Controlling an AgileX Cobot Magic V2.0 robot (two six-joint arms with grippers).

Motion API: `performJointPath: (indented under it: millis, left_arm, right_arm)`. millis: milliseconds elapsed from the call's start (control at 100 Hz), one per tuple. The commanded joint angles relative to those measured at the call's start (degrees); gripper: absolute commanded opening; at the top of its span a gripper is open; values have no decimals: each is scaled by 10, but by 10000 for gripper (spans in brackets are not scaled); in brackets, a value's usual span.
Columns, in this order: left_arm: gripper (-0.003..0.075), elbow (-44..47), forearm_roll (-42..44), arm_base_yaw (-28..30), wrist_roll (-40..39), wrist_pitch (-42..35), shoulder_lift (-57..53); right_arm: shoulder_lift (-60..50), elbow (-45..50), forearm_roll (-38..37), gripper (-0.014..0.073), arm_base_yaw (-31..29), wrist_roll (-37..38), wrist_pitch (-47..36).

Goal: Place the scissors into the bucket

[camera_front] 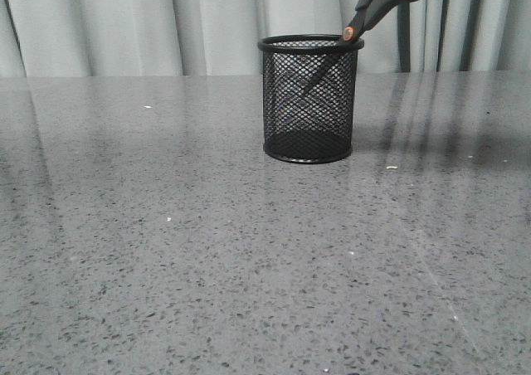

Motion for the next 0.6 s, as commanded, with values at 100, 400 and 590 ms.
performJointPath:
  millis: [100,400,590]
  left_arm:
    - [565,-17,-22,1,-6,-39,-7]
    - [565,-17,-22,1,-6,-39,-7]
    - [565,-17,-22,1,-6,-40,-7]
  right_arm:
    - [0,-46,25,-45,0,-2,24]
    - [18,-50,29,-45,0,-2,24]
    - [18,-50,29,-45,0,-2,24]
